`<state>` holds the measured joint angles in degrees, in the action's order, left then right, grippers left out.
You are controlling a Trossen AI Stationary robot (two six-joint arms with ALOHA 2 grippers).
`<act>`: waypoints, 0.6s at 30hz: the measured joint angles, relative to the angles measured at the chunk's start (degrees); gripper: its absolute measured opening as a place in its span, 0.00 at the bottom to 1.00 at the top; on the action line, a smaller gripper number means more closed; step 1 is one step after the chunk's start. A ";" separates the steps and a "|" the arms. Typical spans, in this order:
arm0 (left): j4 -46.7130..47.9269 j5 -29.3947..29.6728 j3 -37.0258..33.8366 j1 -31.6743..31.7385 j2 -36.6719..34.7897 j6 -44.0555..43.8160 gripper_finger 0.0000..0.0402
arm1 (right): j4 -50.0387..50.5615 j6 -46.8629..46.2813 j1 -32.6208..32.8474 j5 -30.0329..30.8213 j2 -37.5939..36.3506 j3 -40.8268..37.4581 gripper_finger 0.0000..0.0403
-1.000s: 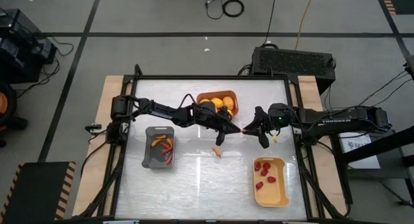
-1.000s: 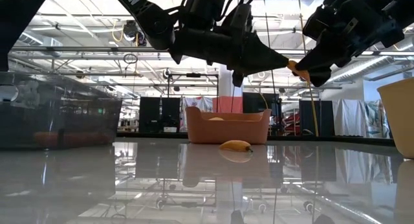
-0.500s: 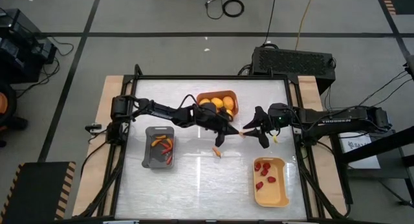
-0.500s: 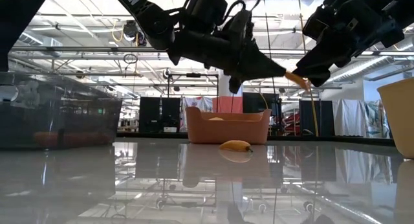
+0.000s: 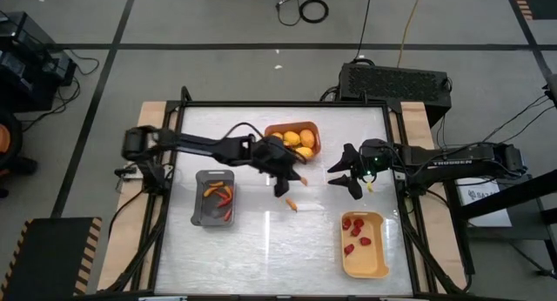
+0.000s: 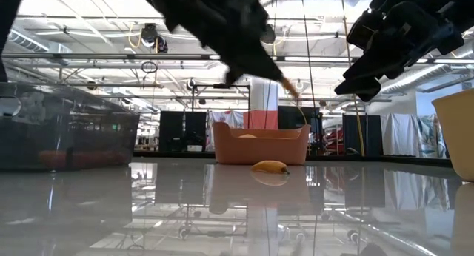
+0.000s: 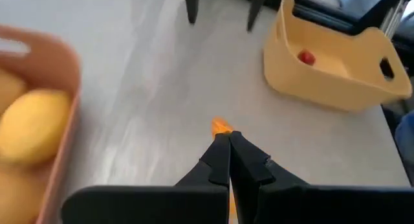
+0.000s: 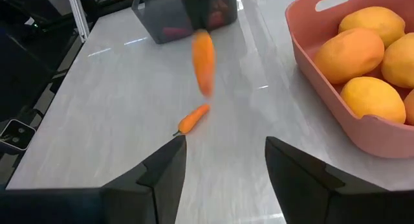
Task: Sort produce into baskets
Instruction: Put the yellow chili pepper into the black bin
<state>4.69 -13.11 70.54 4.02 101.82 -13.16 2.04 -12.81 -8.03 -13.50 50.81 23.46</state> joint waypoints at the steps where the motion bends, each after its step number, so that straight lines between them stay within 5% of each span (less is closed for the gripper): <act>1: 2.78 1.23 0.00 -0.55 -1.66 -0.10 0.00 | -0.05 -0.01 0.00 0.00 -0.02 0.00 0.50; 9: 20.80 12.36 0.00 -6.51 -12.62 -8.60 0.00 | -0.13 -0.23 0.62 -0.11 -0.02 0.02 0.50; 18: 40.46 14.12 0.02 -15.16 -15.73 -27.95 0.00 | -0.39 -3.46 3.59 -0.13 -0.02 0.02 0.50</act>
<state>45.15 1.00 70.57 -11.14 86.08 -41.11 1.65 -16.27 -4.45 -13.63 50.78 23.49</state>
